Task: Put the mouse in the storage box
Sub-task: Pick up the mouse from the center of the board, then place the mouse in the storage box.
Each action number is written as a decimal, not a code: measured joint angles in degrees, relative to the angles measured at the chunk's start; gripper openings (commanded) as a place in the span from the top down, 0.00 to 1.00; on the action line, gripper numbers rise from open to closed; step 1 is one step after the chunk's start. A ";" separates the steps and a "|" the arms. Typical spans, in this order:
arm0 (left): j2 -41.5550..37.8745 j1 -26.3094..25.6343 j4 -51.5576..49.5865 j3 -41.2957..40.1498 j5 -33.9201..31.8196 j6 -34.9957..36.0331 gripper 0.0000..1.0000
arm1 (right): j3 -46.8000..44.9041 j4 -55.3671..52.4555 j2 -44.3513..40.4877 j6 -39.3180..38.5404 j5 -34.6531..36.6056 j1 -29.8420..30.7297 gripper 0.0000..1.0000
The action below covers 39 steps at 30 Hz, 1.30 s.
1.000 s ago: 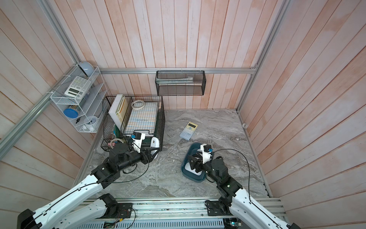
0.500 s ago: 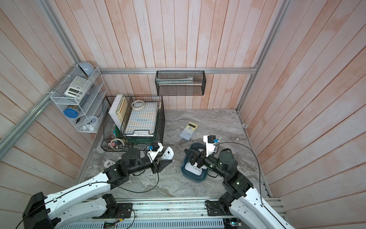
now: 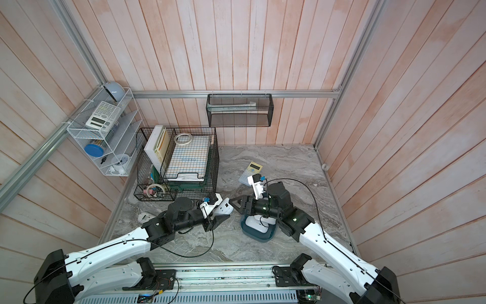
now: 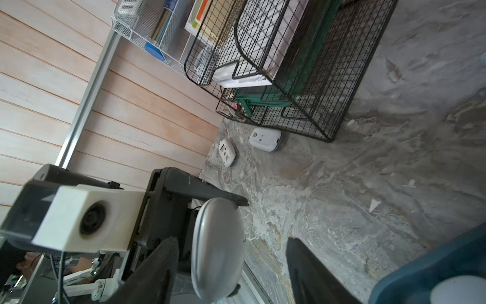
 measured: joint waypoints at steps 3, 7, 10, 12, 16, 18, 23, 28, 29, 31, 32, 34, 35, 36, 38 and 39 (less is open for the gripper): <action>0.00 0.00 0.00 0.00 -0.02 0.00 0.46 | 1.29 0.39 2.54 0.17 -0.24 2.32 0.38; 0.00 0.00 0.00 0.00 -0.02 0.20 0.46 | 1.62 0.94 5.22 0.02 -0.17 4.90 0.44; 0.02 0.00 -0.02 0.00 -0.02 0.35 0.46 | 1.66 0.90 6.80 -0.42 0.28 6.21 0.49; 0.07 0.00 -0.02 0.00 -0.02 0.35 0.46 | 1.73 0.87 7.63 -0.68 0.72 6.56 0.53; 0.11 0.00 -0.42 0.00 -0.26 0.33 0.44 | 2.25 0.72 9.03 -1.20 1.46 6.67 0.69; 0.20 0.04 -0.68 0.00 -0.48 -0.02 0.39 | 2.32 0.81 9.40 -1.77 1.60 6.71 0.76; 0.55 0.00 -0.85 0.00 -1.51 -0.52 0.08 | 2.34 0.68 10.08 -2.01 2.49 6.75 0.80; -0.39 0.00 -0.35 -0.66 -4.04 -4.31 0.00 | 2.58 -1.01 10.12 -4.17 5.20 6.49 0.80; -1.07 0.00 -0.52 -1.11 -4.81 -5.31 0.00 | 2.99 -2.62 10.10 -5.22 6.54 6.14 0.80; -2.47 0.00 -1.84 -1.84 -7.43 -7.72 0.00 | 4.31 -6.75 10.08 -7.65 10.10 4.98 0.79; -3.13 -0.02 -2.86 -2.10 -9.14 -9.31 0.00 | 5.16 -9.35 10.01 -9.33 12.85 4.22 0.79; -4.35 0.00 -5.66 -2.34 -13.09 -12.81 0.00 | 6.45 -14.36 9.75 -12.35 18.78 3.17 0.79; -5.11 0.00 -7.45 -2.45 -15.17 -14.71 0.00 | 6.80 -16.79 9.46 -13.97 22.14 2.78 0.79; -5.97 0.00 -9.16 -2.60 -16.87 -16.31 0.00 | 6.88 -18.80 9.11 -15.26 25.16 2.56 0.79; -9.01 0.00 -12.50 -3.52 -20.28 -19.78 0.00 | 6.88 -23.23 8.11 -17.88 31.63 2.40 0.79; -10.54 0.00 -13.79 -4.09 -21.44 -20.94 0.00 | 6.86 -24.79 7.74 -18.75 33.97 2.36 0.79</action>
